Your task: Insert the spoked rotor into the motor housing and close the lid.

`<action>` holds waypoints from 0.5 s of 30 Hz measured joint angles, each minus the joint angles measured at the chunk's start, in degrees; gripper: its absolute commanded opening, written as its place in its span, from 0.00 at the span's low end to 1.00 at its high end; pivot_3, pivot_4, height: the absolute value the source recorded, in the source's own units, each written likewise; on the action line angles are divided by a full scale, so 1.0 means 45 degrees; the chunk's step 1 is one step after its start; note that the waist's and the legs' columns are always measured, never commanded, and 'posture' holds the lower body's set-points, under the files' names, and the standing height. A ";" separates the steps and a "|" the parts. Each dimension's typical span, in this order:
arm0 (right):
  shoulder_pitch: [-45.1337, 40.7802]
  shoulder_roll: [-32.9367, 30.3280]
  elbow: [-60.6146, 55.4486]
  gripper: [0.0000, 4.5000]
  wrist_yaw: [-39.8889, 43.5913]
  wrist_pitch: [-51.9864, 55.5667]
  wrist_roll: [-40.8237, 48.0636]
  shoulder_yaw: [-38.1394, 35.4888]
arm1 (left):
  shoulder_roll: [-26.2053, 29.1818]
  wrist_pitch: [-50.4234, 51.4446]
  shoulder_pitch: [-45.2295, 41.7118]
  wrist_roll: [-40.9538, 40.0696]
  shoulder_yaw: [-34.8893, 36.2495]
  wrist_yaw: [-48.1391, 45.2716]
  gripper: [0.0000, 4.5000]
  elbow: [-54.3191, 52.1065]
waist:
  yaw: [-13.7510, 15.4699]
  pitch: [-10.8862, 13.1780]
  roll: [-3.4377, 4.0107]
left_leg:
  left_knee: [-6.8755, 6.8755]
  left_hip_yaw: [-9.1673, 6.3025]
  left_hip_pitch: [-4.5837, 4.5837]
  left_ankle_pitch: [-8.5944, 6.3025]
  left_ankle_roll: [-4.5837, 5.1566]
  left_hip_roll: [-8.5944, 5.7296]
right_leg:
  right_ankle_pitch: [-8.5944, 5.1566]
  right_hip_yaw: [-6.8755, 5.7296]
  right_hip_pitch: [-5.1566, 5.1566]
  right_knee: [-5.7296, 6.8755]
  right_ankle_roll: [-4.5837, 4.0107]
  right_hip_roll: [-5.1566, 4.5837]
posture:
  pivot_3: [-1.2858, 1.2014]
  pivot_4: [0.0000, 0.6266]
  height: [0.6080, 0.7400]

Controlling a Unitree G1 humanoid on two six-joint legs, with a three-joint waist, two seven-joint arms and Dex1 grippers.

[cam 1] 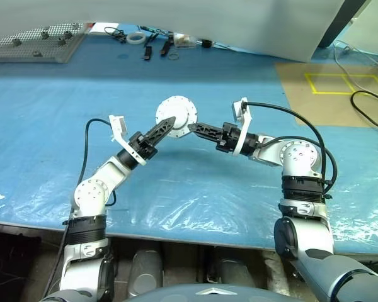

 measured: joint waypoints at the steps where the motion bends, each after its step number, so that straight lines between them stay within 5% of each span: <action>1: 0.0014 -0.0002 0.0000 0.28 -0.0033 0.0000 0.0000 -0.0025 | -0.0149 -0.0013 -0.0081 -0.0001 0.0036 0.0115 0.99 0.0087 | 0.0004 0.0000 0.0000 | 0.0000 -0.0003 -0.0002 0.0000 0.0000 0.0000 | 0.0000 -0.0002 0.0000 0.0000 0.0000 0.0000 | 0.52 0.24 1.00; 15: 0.0218 0.0222 -0.0005 0.28 -0.0222 0.0041 0.0038 0.0208 | -0.1569 0.1100 -0.0797 -0.0552 0.0221 0.1294 0.99 0.1227 | 0.0029 0.0003 -0.0005 | 0.0022 -0.0027 -0.0013 0.0005 0.0009 -0.0001 | 0.0001 -0.0011 0.0003 0.0012 0.0001 0.0000 | 0.52 0.24 1.00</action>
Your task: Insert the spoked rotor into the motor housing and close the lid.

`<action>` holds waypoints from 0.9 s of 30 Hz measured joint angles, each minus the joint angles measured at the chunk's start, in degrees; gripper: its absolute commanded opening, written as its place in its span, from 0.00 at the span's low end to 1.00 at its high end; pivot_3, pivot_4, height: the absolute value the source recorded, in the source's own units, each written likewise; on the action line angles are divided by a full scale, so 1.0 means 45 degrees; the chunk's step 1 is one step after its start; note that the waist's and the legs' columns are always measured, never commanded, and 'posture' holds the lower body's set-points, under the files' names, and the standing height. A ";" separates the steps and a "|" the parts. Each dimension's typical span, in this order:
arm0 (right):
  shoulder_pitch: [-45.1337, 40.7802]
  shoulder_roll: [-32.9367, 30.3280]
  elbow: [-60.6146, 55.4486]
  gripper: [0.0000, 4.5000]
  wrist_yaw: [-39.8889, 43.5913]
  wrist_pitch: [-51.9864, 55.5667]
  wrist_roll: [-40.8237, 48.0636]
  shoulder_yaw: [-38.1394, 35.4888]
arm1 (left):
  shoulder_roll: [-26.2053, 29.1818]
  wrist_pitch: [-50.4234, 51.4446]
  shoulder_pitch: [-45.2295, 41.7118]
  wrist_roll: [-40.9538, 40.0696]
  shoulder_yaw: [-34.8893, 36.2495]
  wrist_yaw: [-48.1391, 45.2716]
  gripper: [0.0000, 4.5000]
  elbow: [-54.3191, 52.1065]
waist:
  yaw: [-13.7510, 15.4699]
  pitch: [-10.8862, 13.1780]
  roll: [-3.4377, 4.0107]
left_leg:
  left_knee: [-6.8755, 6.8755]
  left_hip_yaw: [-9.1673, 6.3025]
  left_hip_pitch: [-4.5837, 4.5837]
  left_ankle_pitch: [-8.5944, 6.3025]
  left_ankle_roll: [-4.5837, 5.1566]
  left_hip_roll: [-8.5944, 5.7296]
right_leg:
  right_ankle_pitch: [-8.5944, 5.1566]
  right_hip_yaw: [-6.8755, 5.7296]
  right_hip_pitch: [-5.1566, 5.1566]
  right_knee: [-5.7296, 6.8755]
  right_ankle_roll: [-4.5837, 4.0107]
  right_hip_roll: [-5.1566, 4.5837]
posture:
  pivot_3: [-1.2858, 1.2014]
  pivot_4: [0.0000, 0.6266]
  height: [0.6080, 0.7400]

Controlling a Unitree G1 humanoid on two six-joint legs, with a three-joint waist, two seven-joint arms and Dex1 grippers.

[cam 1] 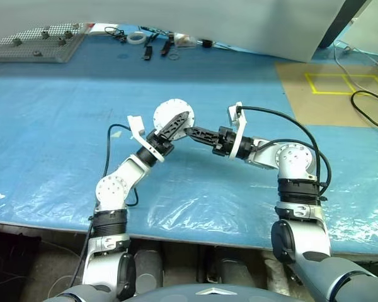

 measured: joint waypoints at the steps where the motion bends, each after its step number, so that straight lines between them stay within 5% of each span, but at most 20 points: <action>1: 0.0001 -0.0006 0.0002 0.28 -0.0048 -0.0003 -0.0016 0.0001 | 0.0153 0.0182 -0.0134 0.0023 -0.0017 -0.0017 0.99 0.0205 | -0.0002 0.0000 0.0000 | 0.0001 0.0000 0.0000 0.0000 0.0000 -0.0002 | 0.0000 0.0001 0.0000 0.0000 0.0001 -0.0001 | 0.52 0.24 1.00; 20: -0.0034 -0.0050 0.0043 0.28 -0.0149 -0.0281 -0.0084 0.0098 | -0.0036 -0.0060 -0.0810 0.0355 0.0493 0.0169 0.99 0.0600 | -0.0007 0.0001 -0.0001 | 0.0010 -0.0012 -0.0017 0.0005 0.0009 -0.0004 | 0.0007 -0.0006 -0.0001 -0.0006 0.0009 -0.0003 | 0.52 0.24 1.00; 25: -0.0069 0.0033 0.0042 0.28 0.0094 -0.0303 0.0112 0.0113 | -0.0013 0.0133 -0.0535 -0.0078 0.0687 0.0338 0.75 0.0058 | -0.0005 0.0001 -0.0001 | 0.0013 -0.0013 -0.0022 0.0008 0.0014 -0.0004 | 0.0006 -0.0009 -0.0001 -0.0009 0.0009 -0.0003 | 0.52 0.24 1.00; 27: -0.0069 0.0036 0.0043 0.28 0.0127 -0.0292 0.0121 0.0156 | 0.0029 0.0174 -0.0459 -0.0088 0.0681 0.0398 0.75 -0.0101 | -0.0006 0.0001 -0.0001 | 0.0016 -0.0017 -0.0023 0.0008 0.0014 -0.0004 | 0.0006 -0.0011 -0.0002 -0.0007 0.0009 -0.0003 | 0.52 0.24 1.00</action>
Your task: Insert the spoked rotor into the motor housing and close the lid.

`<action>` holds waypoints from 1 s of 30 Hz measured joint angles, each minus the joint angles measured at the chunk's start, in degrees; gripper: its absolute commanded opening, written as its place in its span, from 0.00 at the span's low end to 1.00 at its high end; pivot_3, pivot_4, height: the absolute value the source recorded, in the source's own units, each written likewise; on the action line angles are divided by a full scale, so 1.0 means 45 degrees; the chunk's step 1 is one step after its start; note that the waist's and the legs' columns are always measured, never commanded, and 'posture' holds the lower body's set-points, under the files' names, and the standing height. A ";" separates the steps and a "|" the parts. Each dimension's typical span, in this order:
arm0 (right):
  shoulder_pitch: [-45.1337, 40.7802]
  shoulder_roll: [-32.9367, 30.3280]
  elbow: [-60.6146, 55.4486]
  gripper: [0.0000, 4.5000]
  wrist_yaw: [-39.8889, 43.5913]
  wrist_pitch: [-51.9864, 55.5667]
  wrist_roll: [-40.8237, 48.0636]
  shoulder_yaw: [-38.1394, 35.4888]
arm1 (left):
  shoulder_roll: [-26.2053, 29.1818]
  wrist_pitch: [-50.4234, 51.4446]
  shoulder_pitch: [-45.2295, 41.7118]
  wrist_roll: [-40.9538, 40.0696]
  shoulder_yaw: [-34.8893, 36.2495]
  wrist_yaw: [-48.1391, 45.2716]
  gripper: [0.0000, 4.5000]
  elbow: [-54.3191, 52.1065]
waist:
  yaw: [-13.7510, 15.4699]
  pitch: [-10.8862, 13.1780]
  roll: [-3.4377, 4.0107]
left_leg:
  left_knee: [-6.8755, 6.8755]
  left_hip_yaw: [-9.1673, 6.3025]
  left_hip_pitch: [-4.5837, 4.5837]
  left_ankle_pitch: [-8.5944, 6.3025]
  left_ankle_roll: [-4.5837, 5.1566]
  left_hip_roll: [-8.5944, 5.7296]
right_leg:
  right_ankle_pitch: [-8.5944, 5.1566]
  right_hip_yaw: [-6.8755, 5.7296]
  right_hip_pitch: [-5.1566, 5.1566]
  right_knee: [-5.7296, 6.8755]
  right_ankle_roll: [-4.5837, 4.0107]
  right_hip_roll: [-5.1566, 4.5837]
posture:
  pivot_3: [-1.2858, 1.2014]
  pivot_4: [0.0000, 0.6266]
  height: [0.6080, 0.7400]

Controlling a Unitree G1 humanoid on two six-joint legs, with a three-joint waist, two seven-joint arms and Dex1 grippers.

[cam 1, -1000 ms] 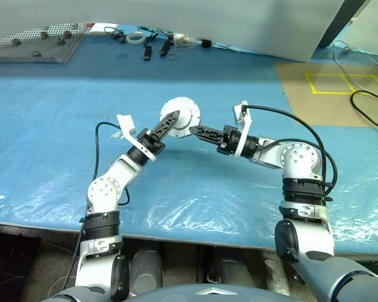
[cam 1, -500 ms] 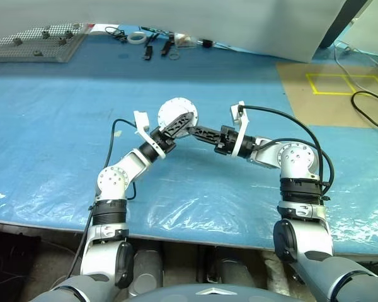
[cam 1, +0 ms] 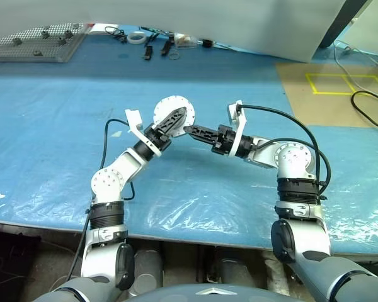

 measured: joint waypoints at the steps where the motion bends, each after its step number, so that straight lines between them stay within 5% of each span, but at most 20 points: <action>1: 0.0000 0.0000 0.0000 0.28 0.0001 0.0000 0.0007 0.0007 | 0.0023 0.0029 0.0000 0.0000 -0.0005 0.0052 0.75 -0.0050 | 0.0002 0.0000 0.0000 | 0.0003 -0.0003 0.0000 0.0000 0.0000 0.0001 | 0.0000 -0.0002 0.0001 0.0002 0.0000 0.0000 | 0.52 0.24 1.00; 23: -0.0020 0.0502 0.0148 0.28 -0.0339 -0.0563 0.0081 -0.0138 | 0.0223 0.0358 -0.0338 -0.0857 0.0232 0.1847 0.75 -0.0358 | 0.0004 0.0000 0.0000 | 0.0033 -0.0051 -0.0034 -0.0001 -0.0003 -0.0002 | 0.0000 -0.0035 0.0000 0.0003 0.0001 0.0001 | 0.52 0.24 1.00; 30: -0.0024 0.0747 0.0630 0.75 -0.0651 -0.1437 -0.0528 0.0325 | 0.0211 0.0321 -0.0350 -0.0844 0.0104 0.2384 0.75 -0.0446 | 0.0006 0.0000 0.0000 | 0.0039 -0.0065 -0.0043 -0.0007 -0.0013 -0.0002 | 0.0001 -0.0047 0.0003 0.0001 0.0001 0.0000 | 0.52 0.24 1.00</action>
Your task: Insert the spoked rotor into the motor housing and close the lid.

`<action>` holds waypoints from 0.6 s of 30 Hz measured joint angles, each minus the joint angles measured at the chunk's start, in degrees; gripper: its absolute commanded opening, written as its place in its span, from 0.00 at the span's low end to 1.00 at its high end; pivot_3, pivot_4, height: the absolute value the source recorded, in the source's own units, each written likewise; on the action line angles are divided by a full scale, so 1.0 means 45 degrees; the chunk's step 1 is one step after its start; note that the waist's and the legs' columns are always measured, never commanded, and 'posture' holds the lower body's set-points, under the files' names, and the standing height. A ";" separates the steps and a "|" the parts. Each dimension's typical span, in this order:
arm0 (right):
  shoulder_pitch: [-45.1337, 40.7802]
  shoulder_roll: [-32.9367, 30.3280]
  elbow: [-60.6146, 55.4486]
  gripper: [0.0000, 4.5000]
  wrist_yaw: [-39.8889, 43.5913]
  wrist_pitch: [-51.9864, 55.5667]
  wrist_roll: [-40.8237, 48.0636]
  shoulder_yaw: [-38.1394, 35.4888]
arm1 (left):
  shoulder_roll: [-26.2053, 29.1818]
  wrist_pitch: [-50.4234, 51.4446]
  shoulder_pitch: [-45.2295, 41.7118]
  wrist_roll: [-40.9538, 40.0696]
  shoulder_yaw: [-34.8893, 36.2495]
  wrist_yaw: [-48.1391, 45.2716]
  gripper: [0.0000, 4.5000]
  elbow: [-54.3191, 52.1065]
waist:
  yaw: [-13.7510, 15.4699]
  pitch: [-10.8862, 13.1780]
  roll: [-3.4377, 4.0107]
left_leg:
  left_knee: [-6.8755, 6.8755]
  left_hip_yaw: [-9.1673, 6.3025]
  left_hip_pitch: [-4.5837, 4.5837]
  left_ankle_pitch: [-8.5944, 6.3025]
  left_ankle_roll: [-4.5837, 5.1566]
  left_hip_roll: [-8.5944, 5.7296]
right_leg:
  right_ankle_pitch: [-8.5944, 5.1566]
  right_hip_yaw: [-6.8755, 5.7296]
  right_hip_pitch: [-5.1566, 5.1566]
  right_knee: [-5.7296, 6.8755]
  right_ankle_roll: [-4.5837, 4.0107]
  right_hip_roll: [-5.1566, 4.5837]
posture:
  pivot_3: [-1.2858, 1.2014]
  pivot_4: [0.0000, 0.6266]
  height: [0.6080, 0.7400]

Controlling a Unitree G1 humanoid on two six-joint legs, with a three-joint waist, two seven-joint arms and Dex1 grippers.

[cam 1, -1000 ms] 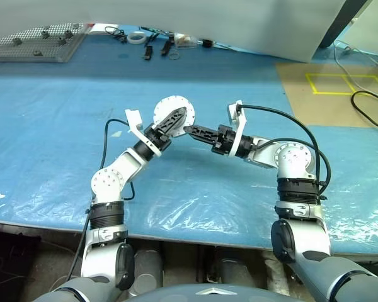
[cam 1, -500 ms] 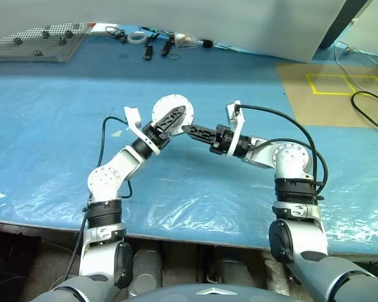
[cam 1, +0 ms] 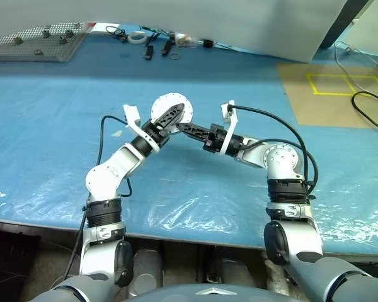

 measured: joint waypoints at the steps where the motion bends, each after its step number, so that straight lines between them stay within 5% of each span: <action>1: -0.0002 -0.0001 0.0122 0.75 -0.0004 0.0092 0.0024 -0.0020 | -0.0001 -0.0008 0.0000 -0.0001 -0.0008 0.0021 0.75 0.0000 | 0.0008 0.0000 0.0000 | 0.0001 -0.0003 -0.0002 0.0001 0.0001 0.0000 | 0.0000 -0.0004 0.0001 -0.0001 0.0000 0.0000 | 0.52 0.24 1.00; 18: -0.0037 -0.0389 -0.0060 0.76 0.0495 0.0617 0.0477 -0.0045 | 0.0773 -0.1288 -0.0704 0.1172 0.0149 0.0513 0.75 0.0311 | -0.0022 0.0000 0.0000 | 0.0017 -0.0031 -0.0011 -0.0006 -0.0012 0.0003 | 0.0004 -0.0021 0.0002 0.0006 0.0007 0.0003 | 0.52 0.24 1.00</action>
